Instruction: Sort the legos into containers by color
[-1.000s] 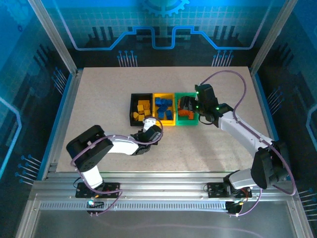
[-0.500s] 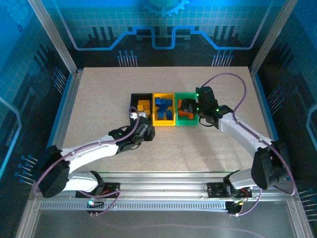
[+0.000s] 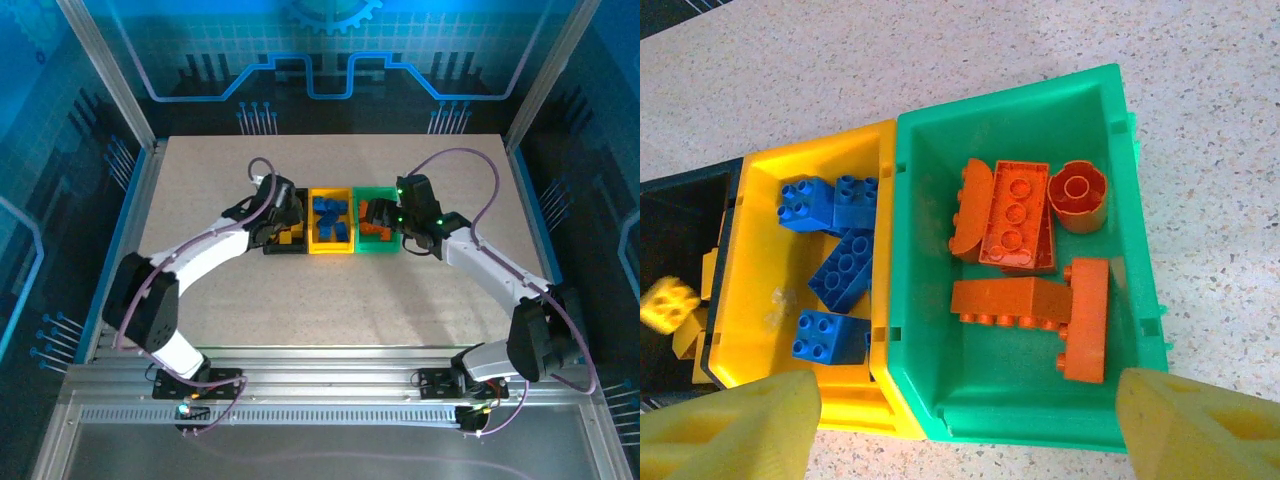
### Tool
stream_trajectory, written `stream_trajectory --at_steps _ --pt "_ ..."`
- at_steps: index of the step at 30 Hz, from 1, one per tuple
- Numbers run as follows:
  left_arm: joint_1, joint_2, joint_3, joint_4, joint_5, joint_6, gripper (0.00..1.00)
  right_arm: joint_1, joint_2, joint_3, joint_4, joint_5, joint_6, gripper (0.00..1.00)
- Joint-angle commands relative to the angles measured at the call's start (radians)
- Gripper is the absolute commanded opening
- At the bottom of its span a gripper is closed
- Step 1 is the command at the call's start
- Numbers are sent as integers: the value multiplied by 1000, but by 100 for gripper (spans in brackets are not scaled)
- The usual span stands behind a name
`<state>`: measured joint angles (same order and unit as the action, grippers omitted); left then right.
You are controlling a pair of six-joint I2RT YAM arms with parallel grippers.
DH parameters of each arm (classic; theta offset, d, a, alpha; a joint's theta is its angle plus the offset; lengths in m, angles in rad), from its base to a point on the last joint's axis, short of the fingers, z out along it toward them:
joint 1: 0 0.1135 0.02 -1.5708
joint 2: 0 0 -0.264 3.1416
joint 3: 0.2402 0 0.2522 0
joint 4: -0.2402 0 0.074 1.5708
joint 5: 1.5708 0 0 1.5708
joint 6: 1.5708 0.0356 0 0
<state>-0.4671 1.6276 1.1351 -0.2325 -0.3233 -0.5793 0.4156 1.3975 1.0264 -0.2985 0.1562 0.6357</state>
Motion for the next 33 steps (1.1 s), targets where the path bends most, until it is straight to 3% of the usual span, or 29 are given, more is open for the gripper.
stream_trajectory --at_steps 1,4,5,8,12,16,21,27,31,33 --pt "23 24 67 -23 -3 27 64 -16 -48 -14 -14 18 12 83" --pt "17 -65 42 11 11 26 95 -17 -98 -37 0 27 -2 90" --pt "12 -109 21 27 5 28 99 -17 -120 -51 7 37 -5 93" --pt "7 -235 -59 83 -14 42 99 -16 -182 -90 30 66 -8 100" --pt "8 -383 -213 198 -137 112 99 -11 -257 -170 76 162 12 100" --pt "25 -436 -376 420 -244 341 99 -11 -327 -270 141 260 -8 100" --pt "155 -350 -409 468 -264 529 99 -26 -374 -311 71 409 108 100" --pt "281 -211 -591 829 -212 657 99 -84 -377 -316 57 355 57 100" --pt "314 -105 -670 1026 -136 647 99 -100 -356 -302 44 387 -26 100" --pt "344 -105 -658 973 -112 608 99 -105 -359 -321 93 375 -103 100"
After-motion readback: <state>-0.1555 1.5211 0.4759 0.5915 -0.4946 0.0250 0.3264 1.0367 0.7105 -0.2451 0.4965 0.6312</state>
